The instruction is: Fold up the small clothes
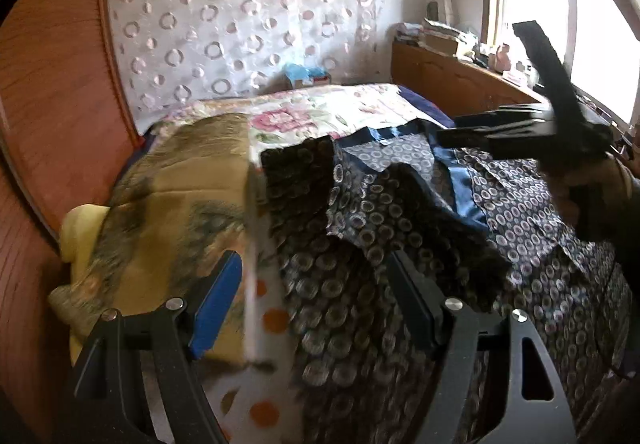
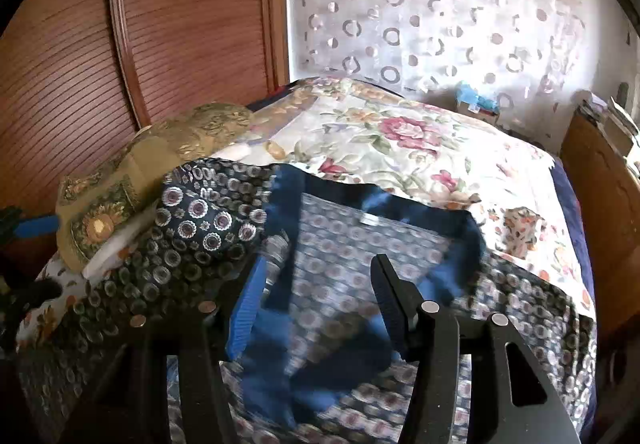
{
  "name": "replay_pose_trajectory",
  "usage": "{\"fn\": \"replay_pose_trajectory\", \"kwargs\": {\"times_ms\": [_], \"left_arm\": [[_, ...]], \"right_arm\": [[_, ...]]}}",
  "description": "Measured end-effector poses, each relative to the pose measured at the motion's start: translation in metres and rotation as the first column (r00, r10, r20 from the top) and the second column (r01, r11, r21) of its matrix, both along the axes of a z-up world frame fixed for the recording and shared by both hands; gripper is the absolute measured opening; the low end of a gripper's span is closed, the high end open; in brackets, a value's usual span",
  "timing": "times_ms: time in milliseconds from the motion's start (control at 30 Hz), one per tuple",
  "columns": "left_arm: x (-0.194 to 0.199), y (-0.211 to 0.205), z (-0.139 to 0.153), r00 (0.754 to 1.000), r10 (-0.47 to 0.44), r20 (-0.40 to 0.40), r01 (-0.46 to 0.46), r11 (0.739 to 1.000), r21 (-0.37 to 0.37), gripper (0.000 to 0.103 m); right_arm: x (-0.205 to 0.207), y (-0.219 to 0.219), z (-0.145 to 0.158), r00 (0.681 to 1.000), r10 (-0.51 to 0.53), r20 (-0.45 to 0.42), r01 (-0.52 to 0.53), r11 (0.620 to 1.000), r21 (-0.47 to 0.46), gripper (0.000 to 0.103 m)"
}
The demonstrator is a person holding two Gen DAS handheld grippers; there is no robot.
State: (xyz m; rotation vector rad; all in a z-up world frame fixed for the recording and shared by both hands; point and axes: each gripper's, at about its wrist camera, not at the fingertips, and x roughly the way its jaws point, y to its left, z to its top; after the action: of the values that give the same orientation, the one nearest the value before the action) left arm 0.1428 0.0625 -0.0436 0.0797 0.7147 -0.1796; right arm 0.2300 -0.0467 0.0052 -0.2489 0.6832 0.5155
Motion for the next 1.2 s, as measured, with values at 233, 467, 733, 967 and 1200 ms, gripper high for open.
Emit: {"fn": "replay_pose_trajectory", "kwargs": {"times_ms": [233,467,733,967,1200], "left_arm": [[0.056,-0.014,-0.008,0.998,-0.02,-0.06,0.02,1.0,-0.008,0.072],[0.089,-0.026,-0.015,0.994,-0.034,-0.101,0.035,0.999,0.005,0.05],[0.104,-0.022,-0.017,0.991,-0.038,-0.129,0.036,0.999,-0.018,0.004],[0.09,0.028,0.024,0.998,0.058,-0.037,-0.059,0.998,-0.026,0.002],[0.088,0.084,0.027,0.984,0.174,-0.031,-0.174,0.985,0.01,0.002]], "right_arm": [[-0.011,-0.053,-0.023,0.998,-0.026,-0.061,0.024,0.999,-0.023,0.056],[0.009,-0.084,-0.045,0.987,-0.092,-0.135,0.085,0.994,-0.062,0.056],[0.014,-0.088,-0.045,0.991,-0.078,-0.11,0.07,0.995,-0.071,0.06],[0.014,-0.087,-0.048,0.99,-0.087,-0.111,0.078,0.994,-0.077,0.069],[0.016,-0.086,-0.049,0.989,-0.091,-0.113,0.082,0.994,-0.077,0.072]]}}
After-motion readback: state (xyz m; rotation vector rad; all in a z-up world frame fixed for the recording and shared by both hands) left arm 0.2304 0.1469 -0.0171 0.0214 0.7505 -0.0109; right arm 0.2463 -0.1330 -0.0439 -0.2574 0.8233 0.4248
